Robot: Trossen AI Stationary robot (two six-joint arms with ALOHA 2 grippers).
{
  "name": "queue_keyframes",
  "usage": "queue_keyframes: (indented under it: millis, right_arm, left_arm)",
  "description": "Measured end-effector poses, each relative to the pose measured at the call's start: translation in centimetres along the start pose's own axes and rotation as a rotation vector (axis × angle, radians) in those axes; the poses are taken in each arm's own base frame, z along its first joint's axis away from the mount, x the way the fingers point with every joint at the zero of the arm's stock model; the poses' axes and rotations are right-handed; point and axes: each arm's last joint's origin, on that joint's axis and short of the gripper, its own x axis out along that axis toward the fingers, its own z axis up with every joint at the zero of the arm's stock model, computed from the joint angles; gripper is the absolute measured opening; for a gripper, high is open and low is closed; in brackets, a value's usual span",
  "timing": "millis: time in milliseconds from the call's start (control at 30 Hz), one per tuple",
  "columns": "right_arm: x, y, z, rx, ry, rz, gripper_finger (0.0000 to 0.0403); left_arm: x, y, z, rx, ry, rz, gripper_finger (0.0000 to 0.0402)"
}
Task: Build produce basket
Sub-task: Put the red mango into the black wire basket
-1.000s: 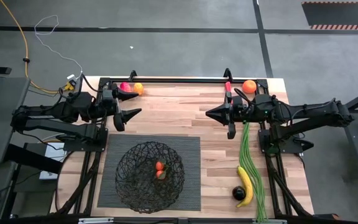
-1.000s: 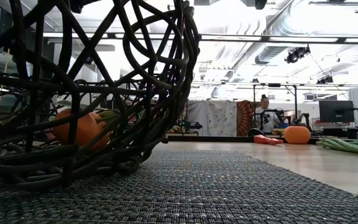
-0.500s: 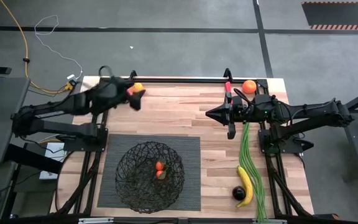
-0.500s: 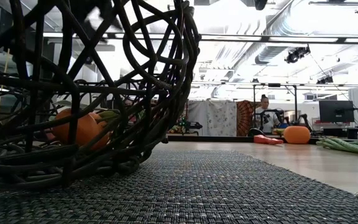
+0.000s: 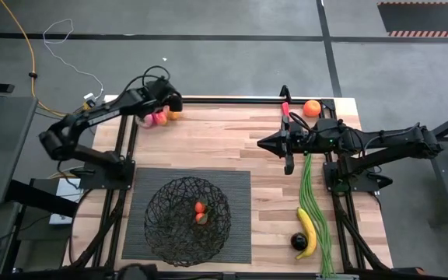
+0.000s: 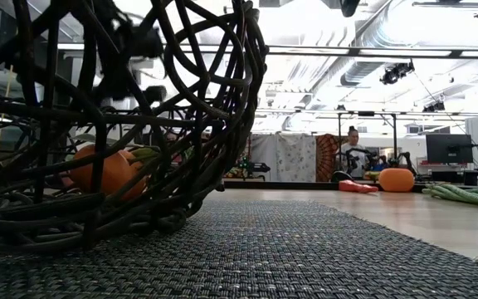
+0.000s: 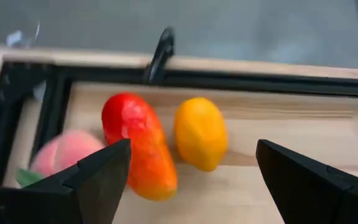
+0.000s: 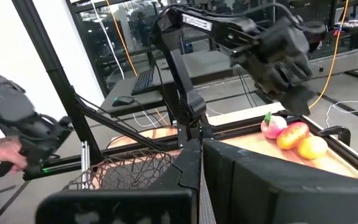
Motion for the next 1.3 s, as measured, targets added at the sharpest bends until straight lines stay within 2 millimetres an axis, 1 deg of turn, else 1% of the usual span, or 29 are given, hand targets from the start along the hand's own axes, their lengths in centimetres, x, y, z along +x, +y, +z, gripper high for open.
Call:
queue_keyframes:
  millis: [167,300,600,800,1000,1167,1300]
  right_arm:
    - [0.0,0.0,-0.1,0.000,0.009,-0.001,0.0000]
    - [0.0,0.0,-0.3,-0.001,0.029,-0.003,0.0000]
    - [0.0,-0.1,-0.5,0.004,0.051,-0.008,0.0000]
    - [0.0,-0.1,-0.5,0.008,0.051,-0.008,0.0000]
    - [0.0,-0.1,-0.5,0.024,0.051,-0.008,0.0000]
    - [0.0,-0.1,-0.5,0.026,0.051,-0.009,0.0000]
    - [0.0,-0.1,-0.5,0.025,0.051,-0.009,0.0000]
  left_arm:
    - [2.7,0.2,0.2,-0.062,0.064,0.077,0.0335]
    - [4.5,0.5,0.3,-0.094,0.103,0.114,0.0335]
    - [6.9,1.0,0.4,-0.198,0.139,0.179,0.0335]
    - [7.7,0.8,0.5,-0.249,0.119,0.187,0.0335]
    - [7.9,0.9,0.8,-0.287,0.097,0.192,0.0335]
    - [7.8,1.0,0.6,-0.279,0.115,0.196,0.0335]
    - [7.6,1.0,0.4,-0.233,0.134,0.199,0.0335]
